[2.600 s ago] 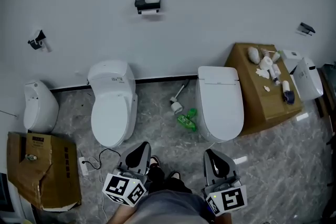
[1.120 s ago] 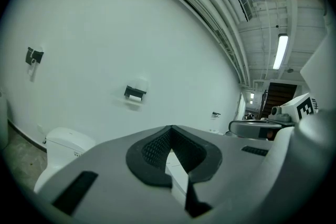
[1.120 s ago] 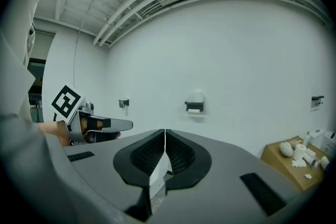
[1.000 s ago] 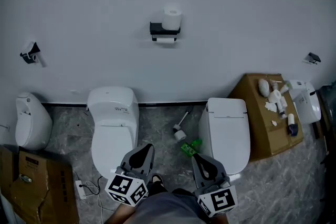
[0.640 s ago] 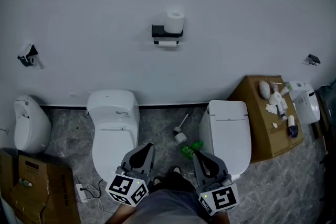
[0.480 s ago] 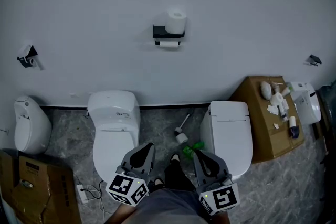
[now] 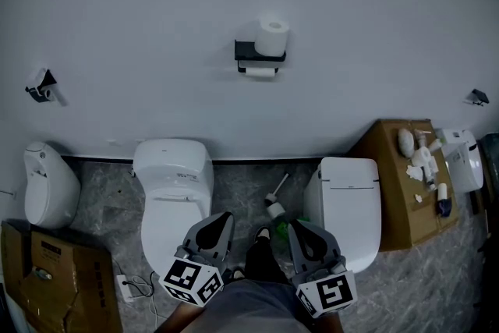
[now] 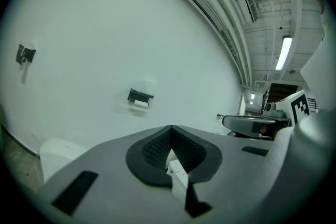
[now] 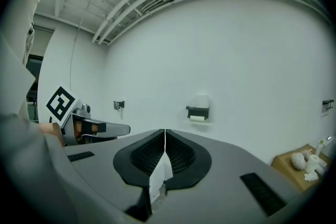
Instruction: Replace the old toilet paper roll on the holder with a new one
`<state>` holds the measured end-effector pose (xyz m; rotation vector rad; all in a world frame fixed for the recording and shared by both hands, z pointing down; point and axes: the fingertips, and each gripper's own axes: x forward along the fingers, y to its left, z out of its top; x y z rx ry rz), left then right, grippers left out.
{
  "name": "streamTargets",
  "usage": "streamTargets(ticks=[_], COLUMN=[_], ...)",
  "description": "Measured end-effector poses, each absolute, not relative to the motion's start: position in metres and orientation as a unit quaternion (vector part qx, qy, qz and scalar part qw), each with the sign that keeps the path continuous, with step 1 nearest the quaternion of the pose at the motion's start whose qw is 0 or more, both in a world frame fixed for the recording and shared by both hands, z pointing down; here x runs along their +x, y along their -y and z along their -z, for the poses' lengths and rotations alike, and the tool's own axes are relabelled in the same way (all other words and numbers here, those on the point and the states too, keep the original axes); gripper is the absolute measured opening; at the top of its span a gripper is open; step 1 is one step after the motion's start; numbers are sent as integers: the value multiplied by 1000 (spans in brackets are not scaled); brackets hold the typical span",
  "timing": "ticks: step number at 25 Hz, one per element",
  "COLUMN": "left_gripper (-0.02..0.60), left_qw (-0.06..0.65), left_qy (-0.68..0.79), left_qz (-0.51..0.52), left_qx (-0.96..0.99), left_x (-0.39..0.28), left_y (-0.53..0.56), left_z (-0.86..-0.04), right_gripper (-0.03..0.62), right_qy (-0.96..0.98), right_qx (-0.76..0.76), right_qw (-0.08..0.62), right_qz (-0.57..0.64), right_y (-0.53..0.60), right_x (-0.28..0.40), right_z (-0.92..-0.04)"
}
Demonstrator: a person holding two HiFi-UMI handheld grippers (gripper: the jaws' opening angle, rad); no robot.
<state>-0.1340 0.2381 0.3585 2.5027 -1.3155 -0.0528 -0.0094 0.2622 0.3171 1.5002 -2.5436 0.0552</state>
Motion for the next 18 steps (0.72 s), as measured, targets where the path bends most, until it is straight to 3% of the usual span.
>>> streamTargets(ticks=[18], left_gripper=[5], left_qw=[179], left_qy=[465], left_qz=[-4], left_qx=[867], left_x=[-78], left_y=[-105], left_z=[-375], right_gripper=[18], right_qy=[863], right_qx=[493], right_qw=[104], right_qz=[-46], right_y=[-126], right_x=[44], right_z=[-333])
